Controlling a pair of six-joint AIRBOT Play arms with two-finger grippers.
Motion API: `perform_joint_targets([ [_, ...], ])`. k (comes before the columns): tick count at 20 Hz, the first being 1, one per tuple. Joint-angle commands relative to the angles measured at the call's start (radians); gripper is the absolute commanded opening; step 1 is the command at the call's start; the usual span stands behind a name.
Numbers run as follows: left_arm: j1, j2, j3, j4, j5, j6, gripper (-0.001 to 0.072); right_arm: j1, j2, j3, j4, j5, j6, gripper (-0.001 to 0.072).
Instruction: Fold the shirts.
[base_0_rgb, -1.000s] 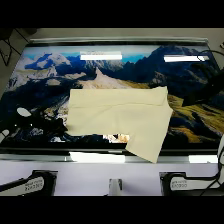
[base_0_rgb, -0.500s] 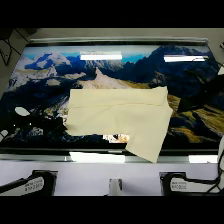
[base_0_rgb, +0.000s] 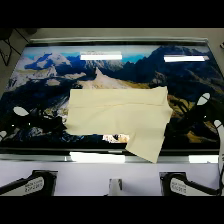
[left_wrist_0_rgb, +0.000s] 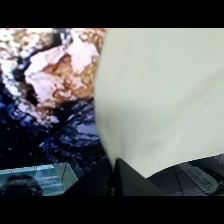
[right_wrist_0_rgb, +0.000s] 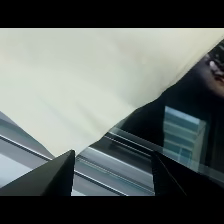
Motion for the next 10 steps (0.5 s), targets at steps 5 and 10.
perform_joint_targets([
  [5,0.000,0.006,0.001,0.000,0.002,0.003,0.0034,0.002,0.013,-0.190,0.055,-0.155,0.010,0.0421],
  [10,0.000,0.006,0.001,0.000,0.000,0.003,0.0035,0.002,0.013,-0.256,0.125,-0.264,0.010,0.0323],
])
